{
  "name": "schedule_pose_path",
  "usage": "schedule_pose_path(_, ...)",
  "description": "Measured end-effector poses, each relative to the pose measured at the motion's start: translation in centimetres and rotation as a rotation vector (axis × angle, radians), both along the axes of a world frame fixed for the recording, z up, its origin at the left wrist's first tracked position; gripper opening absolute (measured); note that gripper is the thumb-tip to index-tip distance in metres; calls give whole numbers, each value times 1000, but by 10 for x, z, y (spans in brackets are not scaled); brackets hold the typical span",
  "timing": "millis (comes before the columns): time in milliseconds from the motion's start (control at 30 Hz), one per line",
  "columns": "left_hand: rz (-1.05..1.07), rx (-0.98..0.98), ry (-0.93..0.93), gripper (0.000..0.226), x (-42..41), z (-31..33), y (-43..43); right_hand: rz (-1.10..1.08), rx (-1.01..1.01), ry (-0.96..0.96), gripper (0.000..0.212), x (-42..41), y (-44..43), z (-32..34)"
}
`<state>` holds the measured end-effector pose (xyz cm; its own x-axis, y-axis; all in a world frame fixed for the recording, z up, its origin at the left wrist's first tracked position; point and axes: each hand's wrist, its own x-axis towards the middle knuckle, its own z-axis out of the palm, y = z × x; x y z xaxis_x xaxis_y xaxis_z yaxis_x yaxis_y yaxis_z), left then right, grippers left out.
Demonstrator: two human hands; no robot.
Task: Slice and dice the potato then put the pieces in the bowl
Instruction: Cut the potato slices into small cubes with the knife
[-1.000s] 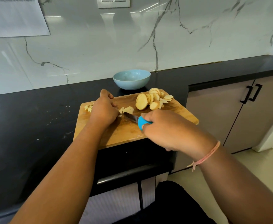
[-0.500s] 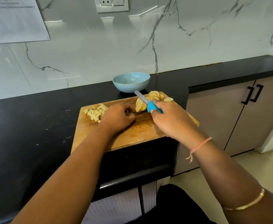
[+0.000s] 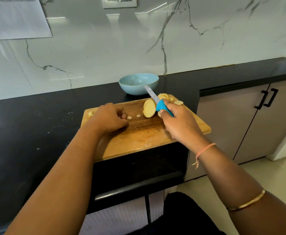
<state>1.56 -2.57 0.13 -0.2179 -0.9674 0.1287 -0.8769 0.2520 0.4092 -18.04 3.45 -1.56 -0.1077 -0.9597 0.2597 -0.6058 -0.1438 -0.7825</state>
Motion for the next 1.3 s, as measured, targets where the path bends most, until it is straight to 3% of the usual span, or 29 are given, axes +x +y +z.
schedule_pose_path(133,55,-19,-20,9,7,1,-3,13,36,-57,46,-2,-1,0)
schedule_pose_path(233,61,-190,-59,9,-3,-4,-3,26,82,-165,45,-4,-1,1)
schedule_pose_path(333,-94,-305,-139,16,-23,-12,-3,29,104,-219,44,-5,0,2)
schedule_pose_path(467,-197,-296,-130,10,-38,-14,-7,27,110,-239,43,-6,1,2)
schedule_pose_path(833,-67,1,-267,7,-1,9,0,28,105,-269,43,-7,3,2)
schedule_pose_path(1000,-6,71,-210,7,11,14,1,29,129,-300,41,-8,2,2)
schedule_pose_path(1133,53,5,-57,8,11,14,5,34,162,-356,40,-9,1,2)
schedule_pose_path(1200,2,68,20,9,8,16,8,36,167,-366,40,-10,1,3)
schedule_pose_path(1300,-22,175,-58,9,6,16,11,37,166,-374,40,-11,1,3)
